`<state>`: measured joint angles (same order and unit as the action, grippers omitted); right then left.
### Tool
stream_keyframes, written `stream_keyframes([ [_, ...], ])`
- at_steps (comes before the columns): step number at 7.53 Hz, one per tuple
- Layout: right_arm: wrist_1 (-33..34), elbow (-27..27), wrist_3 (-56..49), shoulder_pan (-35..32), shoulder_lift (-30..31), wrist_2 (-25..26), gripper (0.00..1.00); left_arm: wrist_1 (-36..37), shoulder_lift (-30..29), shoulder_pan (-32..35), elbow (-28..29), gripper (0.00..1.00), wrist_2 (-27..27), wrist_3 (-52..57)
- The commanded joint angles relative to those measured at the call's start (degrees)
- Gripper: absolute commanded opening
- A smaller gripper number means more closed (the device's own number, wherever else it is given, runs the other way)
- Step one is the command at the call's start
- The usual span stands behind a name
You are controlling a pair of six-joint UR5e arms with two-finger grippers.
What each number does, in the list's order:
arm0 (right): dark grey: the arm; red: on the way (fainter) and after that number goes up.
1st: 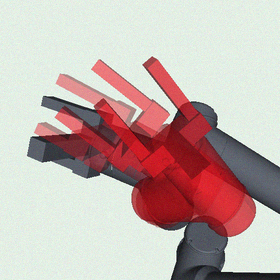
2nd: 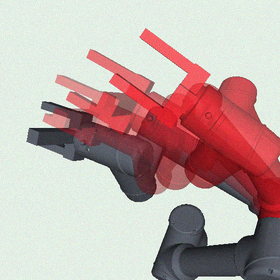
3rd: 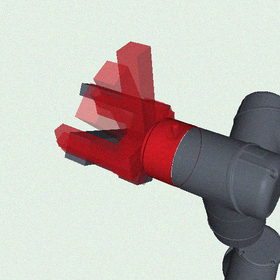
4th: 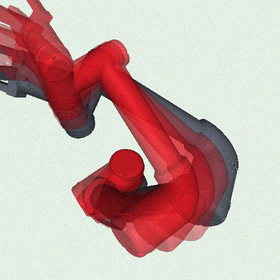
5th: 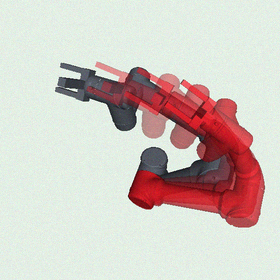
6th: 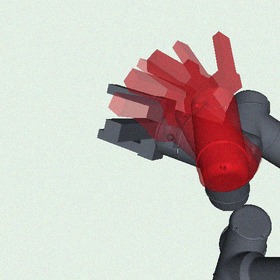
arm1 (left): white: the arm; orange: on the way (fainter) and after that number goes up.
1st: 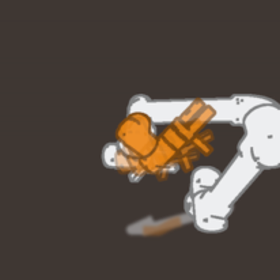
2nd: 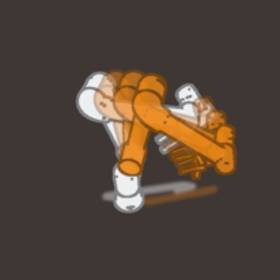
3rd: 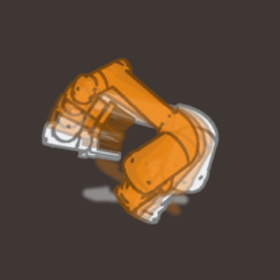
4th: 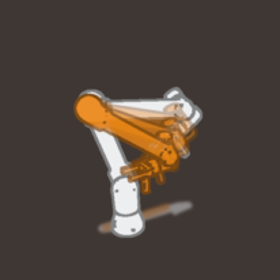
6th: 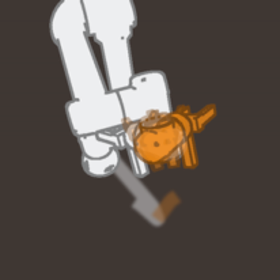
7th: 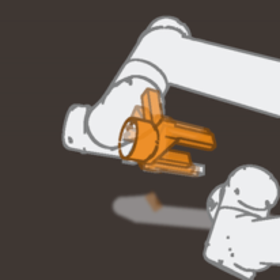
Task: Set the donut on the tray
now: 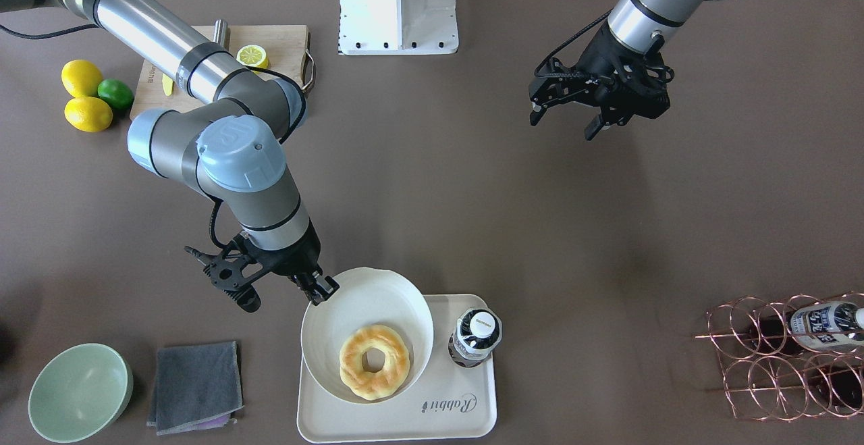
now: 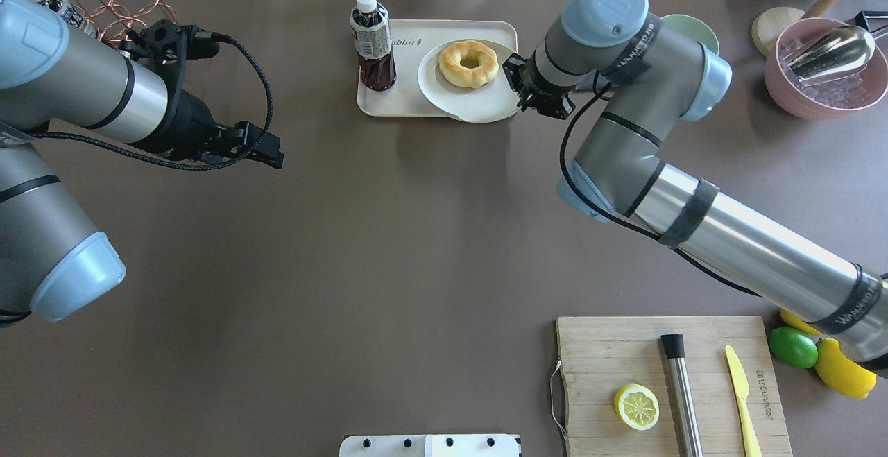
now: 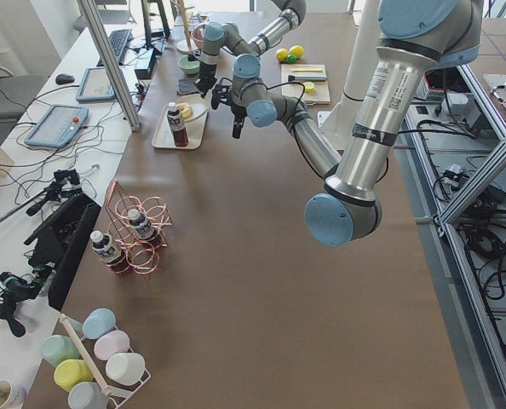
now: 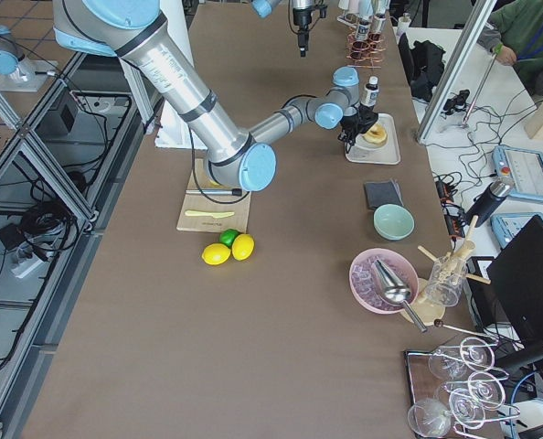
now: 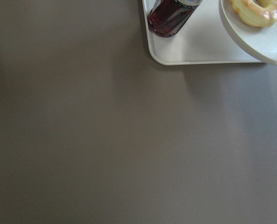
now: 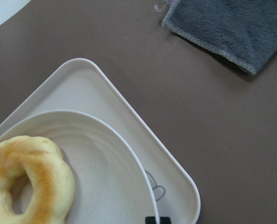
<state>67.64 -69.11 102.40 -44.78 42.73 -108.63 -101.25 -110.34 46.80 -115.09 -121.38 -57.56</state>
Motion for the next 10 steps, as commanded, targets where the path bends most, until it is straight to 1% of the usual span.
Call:
stream_keyframes([
  [1, -6.6, 15.5, 1.1, 0.0, -8.6, 1.8, 0.00, 0.0, 0.0, 0.2, -0.2, 0.98, 0.0, 0.1],
  [2, -6.6, 15.9, 1.1, 0.5, -8.9, 3.1, 0.00, 0.0, 0.0, 0.2, -0.1, 0.99, 0.0, 0.1],
  [3, -7.3, 16.0, -0.1, 0.8, -8.7, 3.8, 0.46, 0.0, 0.0, 0.2, -0.1, 0.98, -0.1, 0.1],
  [4, -7.3, 15.8, -2.2, 1.9, -8.6, 5.8, 0.99, 0.0, 0.0, 0.1, 0.0, 0.98, -0.1, 0.2],
  [5, -7.3, 14.9, -3.5, 1.5, -7.8, 5.7, 1.00, 0.0, 0.2, 0.2, 0.1, 0.99, -0.1, 0.2],
  [6, -6.9, 11.7, -9.2, 0.8, -5.1, 5.4, 1.00, 0.2, 1.0, 0.6, 0.2, 0.99, -0.2, 2.5],
  [7, -6.9, 6.4, -15.8, -0.7, 1.5, 3.2, 1.00, 0.3, 4.7, 3.2, 0.2, 0.99, -0.3, 9.9],
  [8, -6.3, 2.5, -22.4, -3.9, 6.5, -2.3, 1.00, 0.4, 9.0, 7.0, 0.0, 0.99, -0.9, 17.7],
  [9, -4.4, -2.2, -30.3, -7.6, 11.4, -7.4, 1.00, 0.5, 12.9, 13.1, 0.7, 0.99, -5.9, 25.7],
  [10, -0.8, -9.0, -36.1, -10.0, 17.4, -8.8, 1.00, 0.5, 15.7, 20.9, 3.2, 0.99, -9.5, 35.4],
])
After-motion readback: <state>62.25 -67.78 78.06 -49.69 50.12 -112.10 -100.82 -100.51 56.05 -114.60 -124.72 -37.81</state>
